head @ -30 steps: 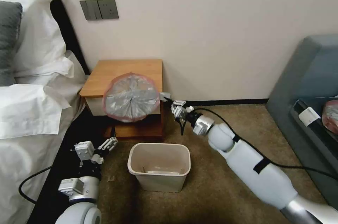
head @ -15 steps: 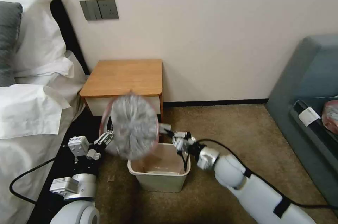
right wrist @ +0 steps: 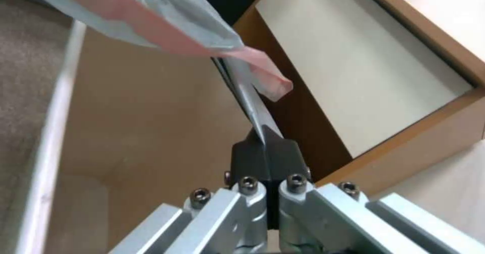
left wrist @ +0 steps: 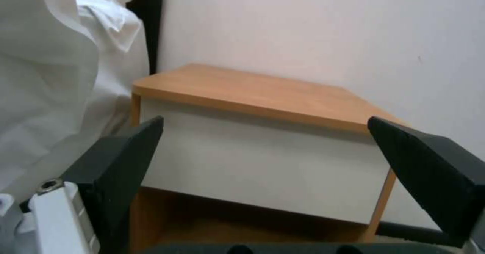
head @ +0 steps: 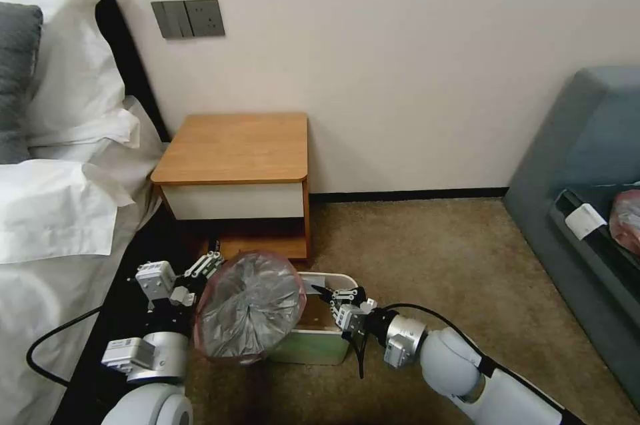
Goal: Pick up the garbage bag from the table and place it over the trash can.
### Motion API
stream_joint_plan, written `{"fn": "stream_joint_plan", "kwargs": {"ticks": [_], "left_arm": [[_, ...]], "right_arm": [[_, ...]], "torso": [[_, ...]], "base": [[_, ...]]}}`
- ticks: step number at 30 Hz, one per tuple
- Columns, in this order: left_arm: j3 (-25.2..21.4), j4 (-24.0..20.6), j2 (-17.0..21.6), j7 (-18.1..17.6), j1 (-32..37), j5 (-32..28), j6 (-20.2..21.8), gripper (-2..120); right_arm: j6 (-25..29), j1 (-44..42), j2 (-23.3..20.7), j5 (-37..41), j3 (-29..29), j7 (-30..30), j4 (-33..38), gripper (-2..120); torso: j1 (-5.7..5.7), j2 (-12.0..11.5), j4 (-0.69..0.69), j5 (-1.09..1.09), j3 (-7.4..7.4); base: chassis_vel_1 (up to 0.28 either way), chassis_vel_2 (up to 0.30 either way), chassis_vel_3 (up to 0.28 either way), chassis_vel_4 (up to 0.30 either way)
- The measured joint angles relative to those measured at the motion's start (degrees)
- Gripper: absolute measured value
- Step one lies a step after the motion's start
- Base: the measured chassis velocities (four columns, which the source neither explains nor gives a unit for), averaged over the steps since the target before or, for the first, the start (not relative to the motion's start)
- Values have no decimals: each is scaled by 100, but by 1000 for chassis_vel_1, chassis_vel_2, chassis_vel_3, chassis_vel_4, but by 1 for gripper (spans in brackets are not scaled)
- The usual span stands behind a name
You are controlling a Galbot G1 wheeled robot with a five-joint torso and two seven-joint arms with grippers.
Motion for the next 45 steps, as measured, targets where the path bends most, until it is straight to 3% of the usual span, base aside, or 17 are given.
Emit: {"fn": "stream_joint_plan", "kwargs": {"ticks": [4,8,11,17,20,22,24,28,31,32,35,40,45], "left_arm": [[19,29,26,6,-14,4,0,100],[43,96,92,7,-29,5,0,100],[112,214,378,7,-22,-1,0,100],[131,312,613,6,-79,-22,8,100],[162,325,665,1,-88,-62,45,100],[176,326,697,-5,-78,-86,60,100],[223,226,859,-26,-19,-333,258,100],[294,-34,1082,-28,31,-912,687,100],[328,-231,1369,-13,100,-1569,1463,100],[328,-231,1369,-13,100,-1569,1463,100],[369,-123,1482,-234,108,-1805,2108,99],[483,119,1429,-516,98,-1867,2505,95],[674,392,1332,-650,7,-1942,2615,94]], "right_arm": [[-3,-65,-139,237,84,-112,115,0],[-83,-134,-391,907,201,-336,305,10],[-168,-195,-708,1571,322,-642,483,25],[-232,-212,-1138,2146,439,-903,624,43],[-181,-497,-1460,2362,894,-1070,831,58],[-151,-626,-1548,2427,1083,-1093,900,61],[-62,-907,-1682,2582,1510,-1101,1032,73],[40,-1080,-1647,2677,1893,-1087,1085,83],[103,-1159,-1413,2725,2164,-1033,1090,96],[103,-1159,-1413,2725,2164,-1033,1090,96],[160,-1210,-1146,2725,2232,-989,1076,100],[278,-1248,-912,2688,2211,-1010,990,100],[360,-1201,-705,2653,2121,-1056,833,100]], "torso": [[0,0,0,0,0],[0,0,0,0,0],[0,0,-1,-1,0],[0,0,0,0,0],[0,0,-1,-1,1],[0,0,-1,-1,0],[0,0,-1,-3,0],[0,0,0,-1,0],[0,0,-1,1,0],[0,0,-1,1,0],[0,0,0,0,0],[0,0,0,-1,0],[0,0,0,-1,0]], "base": [[0,0,0,0],[0,0,0,0],[0,0,0,0],[0,0,0,0],[0,0,0,0],[0,0,0,0],[0,0,0,0],[0,0,0,0],[0,0,0,0],[0,0,0,0],[0,0,0,0],[0,0,0,0],[0,0,0,0]]}}
